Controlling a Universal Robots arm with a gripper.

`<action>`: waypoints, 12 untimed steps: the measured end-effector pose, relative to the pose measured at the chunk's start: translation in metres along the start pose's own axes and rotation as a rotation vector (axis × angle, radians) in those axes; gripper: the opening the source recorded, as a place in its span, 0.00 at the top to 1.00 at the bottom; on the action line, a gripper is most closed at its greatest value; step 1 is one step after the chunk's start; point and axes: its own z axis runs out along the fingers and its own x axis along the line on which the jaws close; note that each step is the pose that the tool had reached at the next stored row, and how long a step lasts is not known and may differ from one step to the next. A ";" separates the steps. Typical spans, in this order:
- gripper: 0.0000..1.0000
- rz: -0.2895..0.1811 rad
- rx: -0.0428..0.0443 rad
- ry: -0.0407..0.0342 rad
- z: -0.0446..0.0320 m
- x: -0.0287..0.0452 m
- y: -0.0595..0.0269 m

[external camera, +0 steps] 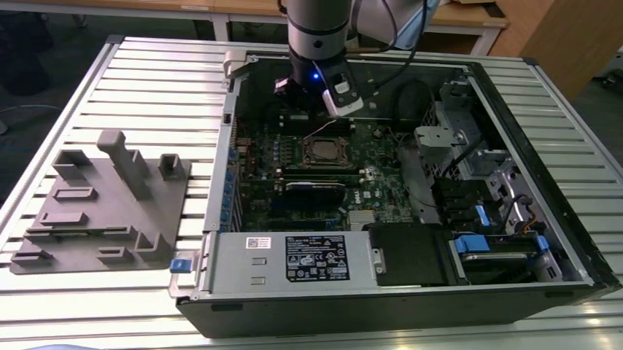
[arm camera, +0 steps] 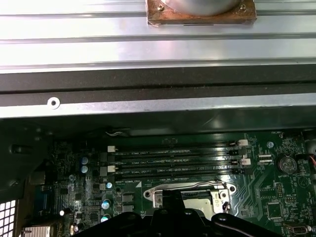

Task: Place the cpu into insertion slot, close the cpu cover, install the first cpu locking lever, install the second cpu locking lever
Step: 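Install the first cpu locking lever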

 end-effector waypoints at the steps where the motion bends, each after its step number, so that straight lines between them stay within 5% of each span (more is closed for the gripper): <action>1: 0.89 0.000 0.0018 -0.0001 0.0004 0.0000 -0.0001; 12: 0.89 0.000 0.0037 -0.0003 0.0020 0.0001 -0.0004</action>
